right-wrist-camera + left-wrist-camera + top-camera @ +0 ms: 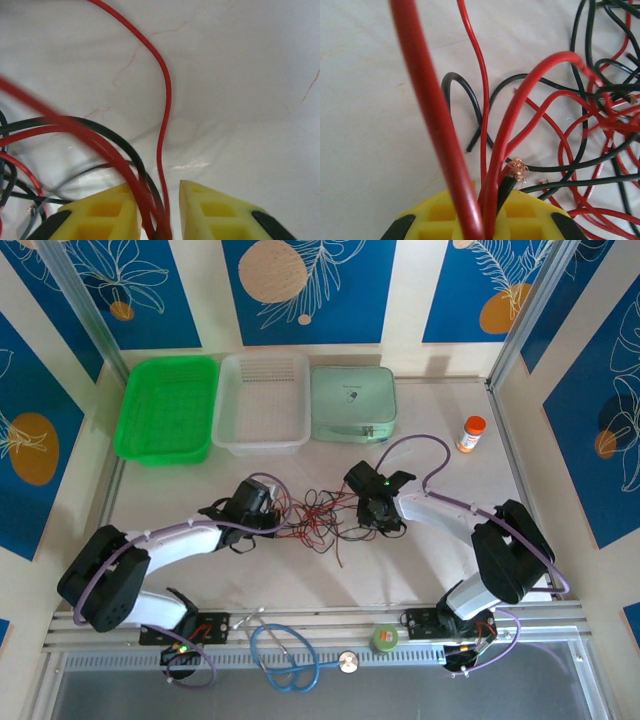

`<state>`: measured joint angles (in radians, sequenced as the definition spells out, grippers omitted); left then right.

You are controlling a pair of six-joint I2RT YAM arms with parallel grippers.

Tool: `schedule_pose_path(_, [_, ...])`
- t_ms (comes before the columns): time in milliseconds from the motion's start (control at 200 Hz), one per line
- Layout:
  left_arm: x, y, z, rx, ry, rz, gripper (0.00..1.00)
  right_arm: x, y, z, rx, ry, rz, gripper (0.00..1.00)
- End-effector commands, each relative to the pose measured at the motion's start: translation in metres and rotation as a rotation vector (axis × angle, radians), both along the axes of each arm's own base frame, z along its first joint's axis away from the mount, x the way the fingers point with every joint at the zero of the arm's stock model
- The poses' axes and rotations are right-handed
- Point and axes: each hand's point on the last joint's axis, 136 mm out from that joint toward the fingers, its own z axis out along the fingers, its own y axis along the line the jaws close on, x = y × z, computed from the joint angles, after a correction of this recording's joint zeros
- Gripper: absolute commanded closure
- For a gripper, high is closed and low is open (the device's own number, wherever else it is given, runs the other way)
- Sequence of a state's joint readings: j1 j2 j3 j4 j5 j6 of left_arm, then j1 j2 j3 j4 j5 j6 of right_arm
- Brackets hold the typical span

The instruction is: Untangle the cables

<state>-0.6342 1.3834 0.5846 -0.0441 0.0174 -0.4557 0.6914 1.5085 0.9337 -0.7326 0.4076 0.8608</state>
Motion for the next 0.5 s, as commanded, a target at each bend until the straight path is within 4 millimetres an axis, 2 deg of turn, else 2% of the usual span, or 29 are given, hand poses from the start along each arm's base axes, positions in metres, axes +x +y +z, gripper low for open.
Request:
schedule_pose_path(0, [0.0,-0.009,0.001,-0.076,0.014,-0.008,1.0,-0.007,0.022,0.024,0.094,-0.009,0.089,0.53])
schedule_pose_path(120, [-0.001,-0.014,0.006,-0.101,0.013,-0.02,1.0,-0.013,0.048,0.055,0.214,-0.038,0.169,0.35])
schedule_pose_path(300, [-0.002,-0.016,0.013,-0.123,0.005,-0.028,1.0,-0.025,0.091,0.084,0.323,-0.039,0.28,0.21])
schedule_pose_path(380, [-0.003,-0.016,0.015,-0.129,0.003,-0.03,1.0,-0.025,0.109,0.084,0.319,-0.029,0.314,0.19])
schedule_pose_path(495, [-0.003,-0.016,0.021,-0.138,-0.007,-0.03,1.0,-0.015,0.126,0.065,0.281,0.006,0.318,0.2])
